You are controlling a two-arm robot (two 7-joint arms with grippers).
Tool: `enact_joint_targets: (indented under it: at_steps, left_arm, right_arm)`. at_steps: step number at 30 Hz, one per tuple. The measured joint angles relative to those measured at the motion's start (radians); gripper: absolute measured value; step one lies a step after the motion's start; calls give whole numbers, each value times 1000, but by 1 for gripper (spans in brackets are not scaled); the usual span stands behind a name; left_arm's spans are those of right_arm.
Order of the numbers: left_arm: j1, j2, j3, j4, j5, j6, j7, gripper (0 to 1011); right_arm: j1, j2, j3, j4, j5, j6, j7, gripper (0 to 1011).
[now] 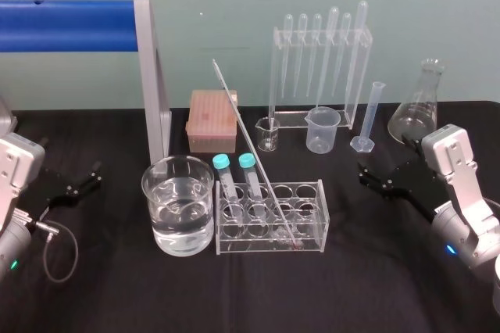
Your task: Hold the thermometer with one hand and immerse one end into the beaker, then reinsert it into the test tube rack.
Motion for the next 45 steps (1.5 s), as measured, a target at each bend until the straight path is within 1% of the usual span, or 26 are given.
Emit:
enact_joint_targets:
  at_steps: [28, 32, 35, 36, 38, 39, 40, 41, 44, 45]
  left_arm:
    - [0, 0, 0, 0, 0, 0, 0, 1008]
    - [0, 0, 0, 0, 0, 0, 0, 1008]
    - [0, 0, 0, 0, 0, 0, 0, 1008]
    - [0, 0, 0, 0, 0, 0, 0, 1008]
    - [0, 0, 0, 0, 0, 0, 0, 1008]
    - [0, 0, 0, 0, 0, 0, 0, 1008]
    - [0, 0, 0, 0, 0, 0, 0, 1008]
    - [0, 0, 0, 0, 0, 0, 0, 1008]
    - [0, 0, 0, 0, 0, 0, 0, 1008]
    - [0, 0, 0, 0, 0, 0, 0, 1008]
  right_arm:
    - [0, 0, 0, 0, 0, 0, 0, 1004]
    - [3, 5, 5, -8, -1, 21, 16, 1004]
    - [7, 6, 28, -29, 46, 56, 64, 1004]
    - [11, 3, 48, -43, 93, 81, 97, 1004]
    - [18, -2, 69, -64, 147, 114, 140, 1004]
    - [26, -4, 84, -79, 188, 146, 173, 1004]
    - [31, -4, 92, -89, 206, 161, 190, 1004]
    - [42, -5, 104, -107, 244, 196, 227, 1004]
    - [62, -3, 113, -134, 286, 244, 284, 1004]
    - [77, -1, 113, -148, 305, 269, 320, 1004]
